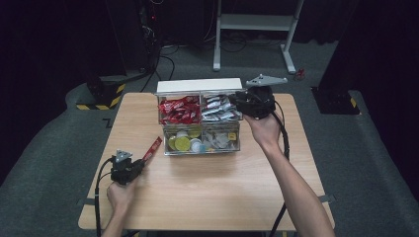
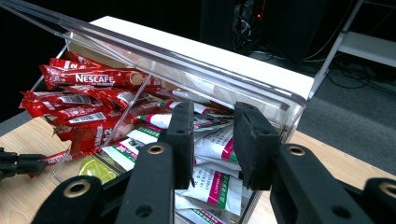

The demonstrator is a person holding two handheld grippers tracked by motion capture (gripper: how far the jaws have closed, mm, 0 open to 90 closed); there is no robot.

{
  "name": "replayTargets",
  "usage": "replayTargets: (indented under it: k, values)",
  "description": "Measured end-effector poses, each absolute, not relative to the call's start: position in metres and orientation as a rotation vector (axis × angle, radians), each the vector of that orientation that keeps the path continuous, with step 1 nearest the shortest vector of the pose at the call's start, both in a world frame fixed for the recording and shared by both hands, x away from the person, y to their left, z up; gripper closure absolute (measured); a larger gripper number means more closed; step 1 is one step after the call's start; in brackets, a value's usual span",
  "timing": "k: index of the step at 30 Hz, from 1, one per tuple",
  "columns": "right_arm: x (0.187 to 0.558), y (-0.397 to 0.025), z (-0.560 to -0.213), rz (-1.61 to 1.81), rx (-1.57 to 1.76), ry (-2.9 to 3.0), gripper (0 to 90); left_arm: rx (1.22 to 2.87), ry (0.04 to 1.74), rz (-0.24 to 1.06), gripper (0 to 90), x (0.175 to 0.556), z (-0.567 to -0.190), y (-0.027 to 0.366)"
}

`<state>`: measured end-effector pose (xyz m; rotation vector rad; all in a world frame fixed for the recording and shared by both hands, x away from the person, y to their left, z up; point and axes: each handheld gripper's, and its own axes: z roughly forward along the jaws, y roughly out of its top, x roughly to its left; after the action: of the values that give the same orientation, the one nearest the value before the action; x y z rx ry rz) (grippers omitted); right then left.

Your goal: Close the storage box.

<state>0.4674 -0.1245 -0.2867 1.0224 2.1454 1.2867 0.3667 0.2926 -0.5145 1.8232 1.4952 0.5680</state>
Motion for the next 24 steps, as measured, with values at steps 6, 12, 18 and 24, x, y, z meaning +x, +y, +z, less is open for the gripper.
replayTargets:
  k: [6, 12, 18, 24]
  values:
    - [0.467, -0.1251, -0.2863, 1.285, 1.025, 2.148, 68.6, 1.842, 1.5, 0.569, 76.5, 0.3669, -0.5186, 0.2913]
    - [0.466, -0.1262, -0.2858, 1.289, 1.02, 2.143, 68.3, 1.856, 1.514, 0.567, 66.3, 0.3682, -0.5208, 0.2891]
    - [0.4647, -0.1273, -0.2851, 1.292, 1.021, 2.141, 68.2, 1.856, 1.514, 0.586, 60.4, 0.3682, -0.5214, 0.288]
    - [0.4629, -0.1279, -0.2857, 1.285, 1.014, 2.146, 67.7, 1.852, 1.501, 0.608, 52.9, 0.3661, -0.5237, 0.2858]
